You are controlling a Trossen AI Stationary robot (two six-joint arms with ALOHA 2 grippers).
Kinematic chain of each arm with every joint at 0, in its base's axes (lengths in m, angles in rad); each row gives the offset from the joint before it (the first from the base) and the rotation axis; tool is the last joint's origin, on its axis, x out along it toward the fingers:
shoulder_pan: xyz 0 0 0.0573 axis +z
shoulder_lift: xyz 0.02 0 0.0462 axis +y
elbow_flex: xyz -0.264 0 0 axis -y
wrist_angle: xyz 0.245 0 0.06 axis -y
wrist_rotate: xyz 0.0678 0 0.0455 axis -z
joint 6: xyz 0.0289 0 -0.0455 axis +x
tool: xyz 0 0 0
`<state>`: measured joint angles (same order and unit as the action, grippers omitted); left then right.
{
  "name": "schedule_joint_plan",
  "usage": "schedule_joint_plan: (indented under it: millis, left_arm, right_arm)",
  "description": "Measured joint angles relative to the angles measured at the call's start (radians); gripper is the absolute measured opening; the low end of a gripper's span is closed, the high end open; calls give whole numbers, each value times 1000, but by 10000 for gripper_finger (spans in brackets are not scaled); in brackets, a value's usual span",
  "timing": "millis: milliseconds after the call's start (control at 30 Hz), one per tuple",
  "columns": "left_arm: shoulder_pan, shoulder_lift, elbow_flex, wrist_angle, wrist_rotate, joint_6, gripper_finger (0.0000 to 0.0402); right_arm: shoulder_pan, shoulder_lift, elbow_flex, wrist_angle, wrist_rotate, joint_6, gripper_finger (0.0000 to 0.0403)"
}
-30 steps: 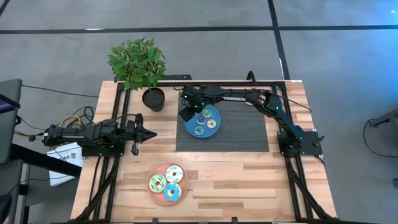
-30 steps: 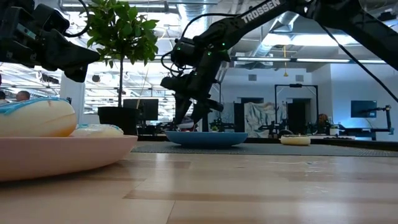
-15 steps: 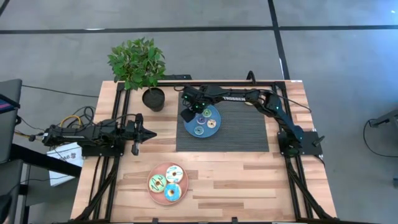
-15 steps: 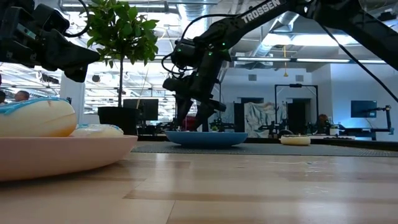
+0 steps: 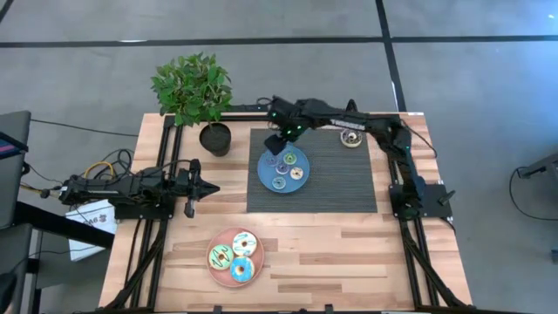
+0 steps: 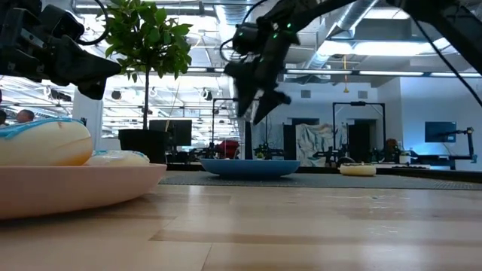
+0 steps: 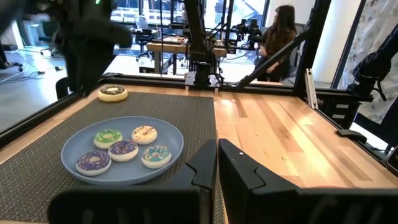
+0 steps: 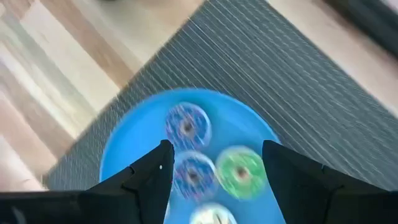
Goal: Pick & Place donuts
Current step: Put the large black donut on the light orange plate
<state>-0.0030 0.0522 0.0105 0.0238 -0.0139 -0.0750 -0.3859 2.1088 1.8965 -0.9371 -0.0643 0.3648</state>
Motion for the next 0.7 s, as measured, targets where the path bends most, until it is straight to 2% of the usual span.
schedule_joint_plan:
  millis: [100, 200, 500, 567, 700]
  left_arm:
    - [0, 0, 0, 0, 0, 0, 9]
    - [0, 0, 0, 0, 0, 0, 9]
    - [0, 0, 0, 0, 0, 0, 9]
    - [0, 0, 0, 0, 0, 0, 9]
    - [0, 0, 0, 0, 0, 0, 9]
  right_arm:
    - [-18, -51, -15, -84, 7, -26, 232]
    - [-37, -116, -105, -100, 11, -25, 232]
    - [-61, -477, -650, 93, 15, 163, 232]
    - [-67, -559, -747, 121, 26, 211, 232]
    - [-86, -688, -873, 140, 119, 245, 232]
